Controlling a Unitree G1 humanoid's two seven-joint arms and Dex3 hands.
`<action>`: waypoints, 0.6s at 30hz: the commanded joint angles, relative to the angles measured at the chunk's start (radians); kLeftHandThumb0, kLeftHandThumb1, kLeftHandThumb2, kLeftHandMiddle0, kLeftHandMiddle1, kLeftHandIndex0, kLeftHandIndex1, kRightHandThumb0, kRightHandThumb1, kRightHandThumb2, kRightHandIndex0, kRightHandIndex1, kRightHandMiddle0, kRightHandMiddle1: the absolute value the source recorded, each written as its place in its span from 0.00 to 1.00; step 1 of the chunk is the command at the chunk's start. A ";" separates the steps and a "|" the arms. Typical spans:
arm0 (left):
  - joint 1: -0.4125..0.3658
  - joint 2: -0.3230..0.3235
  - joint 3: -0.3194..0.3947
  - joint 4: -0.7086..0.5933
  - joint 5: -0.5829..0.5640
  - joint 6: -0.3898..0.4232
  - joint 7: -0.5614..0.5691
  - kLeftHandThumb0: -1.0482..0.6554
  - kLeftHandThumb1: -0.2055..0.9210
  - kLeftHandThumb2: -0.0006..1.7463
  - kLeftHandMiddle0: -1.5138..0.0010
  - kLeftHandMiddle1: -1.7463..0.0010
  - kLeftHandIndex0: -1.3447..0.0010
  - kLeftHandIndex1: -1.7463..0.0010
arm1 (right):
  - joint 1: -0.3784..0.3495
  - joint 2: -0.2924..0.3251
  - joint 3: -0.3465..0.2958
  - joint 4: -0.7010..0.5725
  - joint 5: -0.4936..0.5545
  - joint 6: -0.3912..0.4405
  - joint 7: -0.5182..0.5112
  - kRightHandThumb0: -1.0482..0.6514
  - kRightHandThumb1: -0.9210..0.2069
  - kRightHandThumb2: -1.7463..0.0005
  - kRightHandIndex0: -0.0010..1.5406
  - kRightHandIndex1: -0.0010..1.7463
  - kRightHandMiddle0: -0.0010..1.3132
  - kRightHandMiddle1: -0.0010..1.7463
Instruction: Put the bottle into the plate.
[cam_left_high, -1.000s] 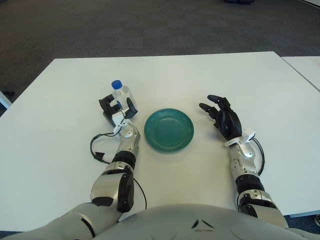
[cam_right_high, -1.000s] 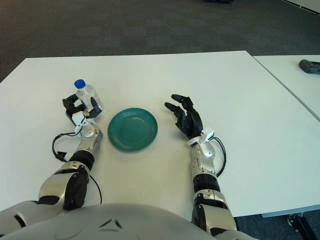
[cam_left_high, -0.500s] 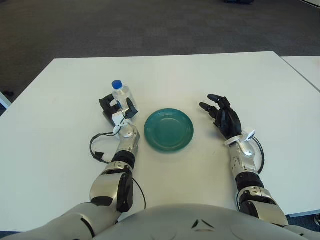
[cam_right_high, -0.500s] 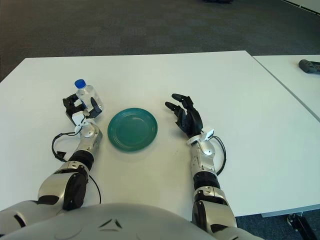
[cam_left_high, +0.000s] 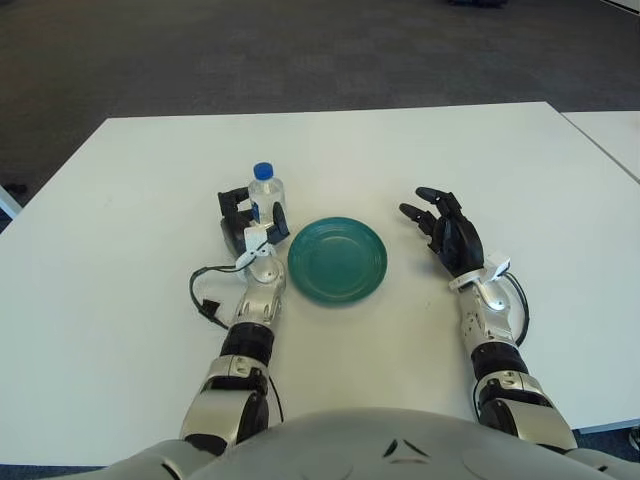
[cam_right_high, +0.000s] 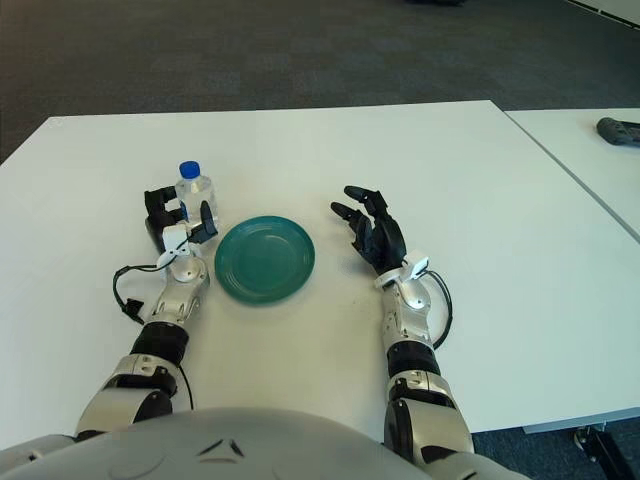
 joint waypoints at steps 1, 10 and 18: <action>0.072 -0.044 -0.063 -0.147 0.047 0.010 -0.029 0.35 0.47 0.74 0.22 0.00 0.56 0.00 | 0.113 0.027 -0.012 0.092 0.027 -0.027 -0.002 0.21 0.00 0.52 0.21 0.24 0.00 0.54; 0.159 -0.067 -0.149 -0.389 0.080 0.147 -0.071 0.33 0.42 0.79 0.21 0.00 0.52 0.00 | 0.120 0.032 -0.009 0.087 0.025 -0.034 -0.003 0.21 0.00 0.52 0.21 0.24 0.00 0.54; 0.204 -0.049 -0.193 -0.466 0.074 0.183 -0.110 0.33 0.40 0.80 0.21 0.00 0.51 0.00 | 0.125 0.037 -0.005 0.085 0.022 -0.039 -0.006 0.21 0.00 0.52 0.21 0.24 0.00 0.54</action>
